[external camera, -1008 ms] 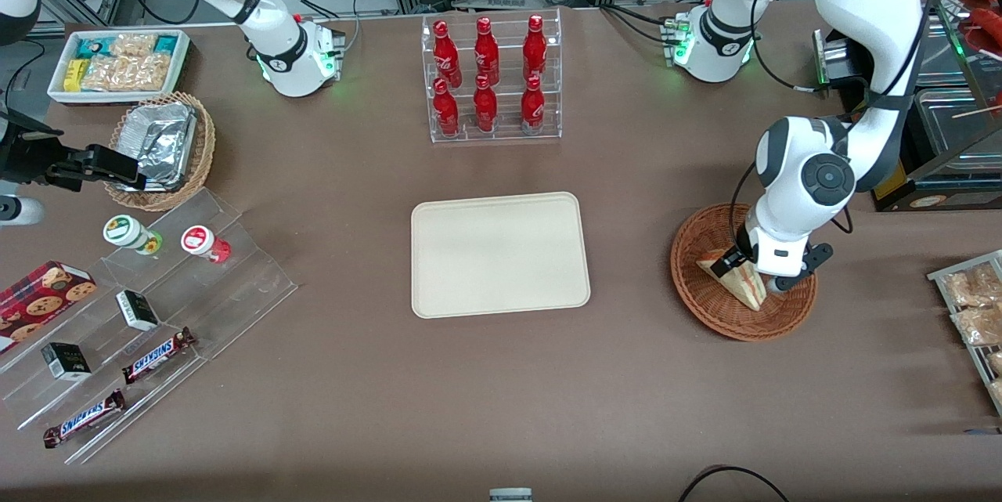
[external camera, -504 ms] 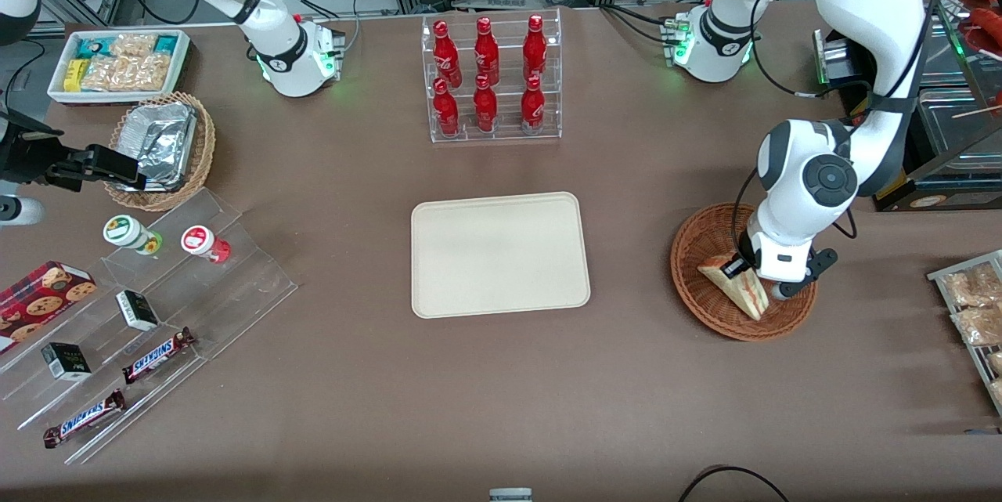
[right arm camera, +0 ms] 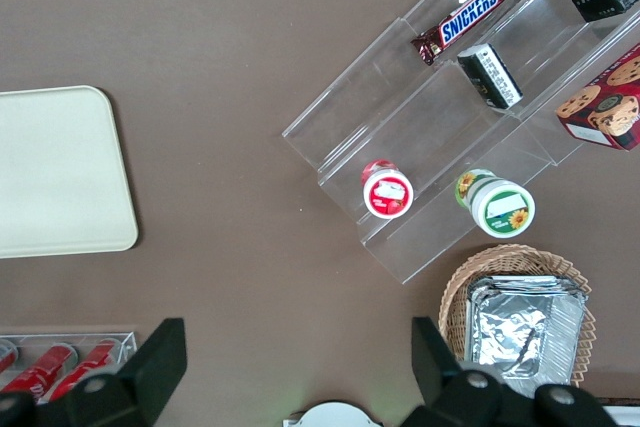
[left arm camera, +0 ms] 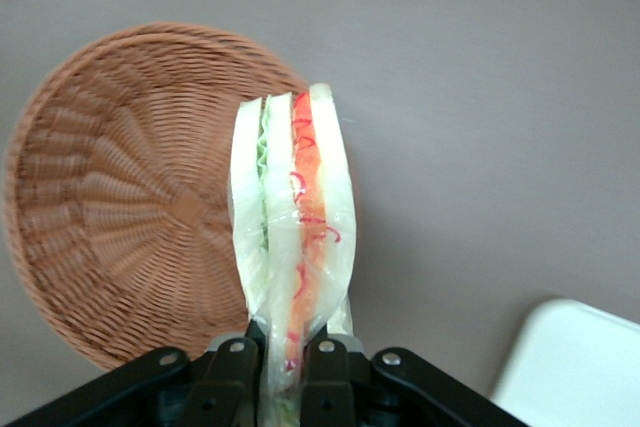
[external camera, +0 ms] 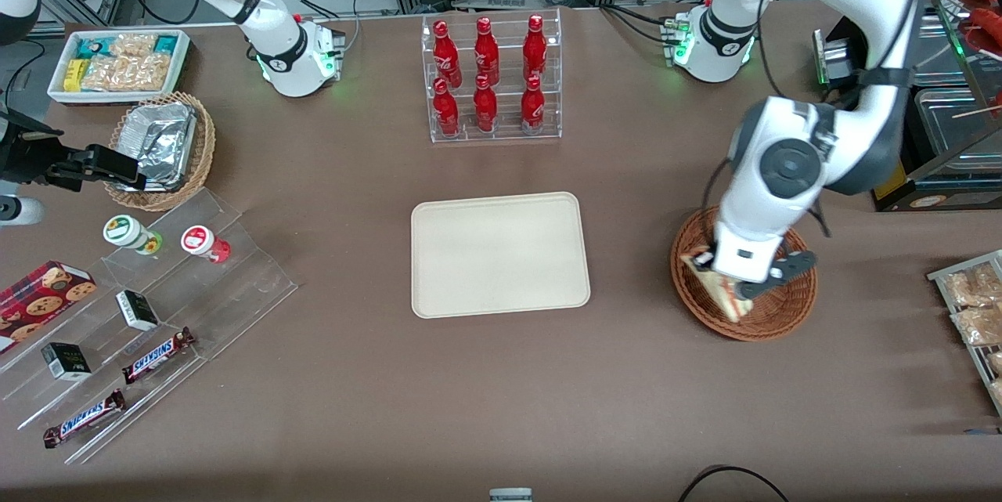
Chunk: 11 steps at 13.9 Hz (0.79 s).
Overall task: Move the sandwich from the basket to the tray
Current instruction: 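Lift the sandwich and carry it over the cream tray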
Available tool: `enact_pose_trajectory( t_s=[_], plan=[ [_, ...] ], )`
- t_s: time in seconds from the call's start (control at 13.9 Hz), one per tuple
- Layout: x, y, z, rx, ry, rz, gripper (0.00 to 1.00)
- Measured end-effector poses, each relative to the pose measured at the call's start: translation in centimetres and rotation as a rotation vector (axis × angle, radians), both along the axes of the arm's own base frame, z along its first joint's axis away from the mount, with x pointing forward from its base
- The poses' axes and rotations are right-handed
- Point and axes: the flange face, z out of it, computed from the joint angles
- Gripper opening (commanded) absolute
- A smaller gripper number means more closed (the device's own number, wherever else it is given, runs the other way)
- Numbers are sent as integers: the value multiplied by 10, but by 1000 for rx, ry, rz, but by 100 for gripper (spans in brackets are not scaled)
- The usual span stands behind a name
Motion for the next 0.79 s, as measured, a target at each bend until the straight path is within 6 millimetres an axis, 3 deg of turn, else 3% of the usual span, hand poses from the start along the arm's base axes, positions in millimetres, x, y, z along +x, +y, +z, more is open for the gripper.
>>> enact_pose_trajectory(
  t_s=[0.22,0.5,0.65,0.79],
  plan=[
    [-21,-80,16,-20,-33,-119,0],
    [-40,-186,14,-104,-31,-226,0],
    [-43,-223,1,-133,-18,-258,0],
    [-42,-246,-13,-162,1,-266,0]
  ],
)
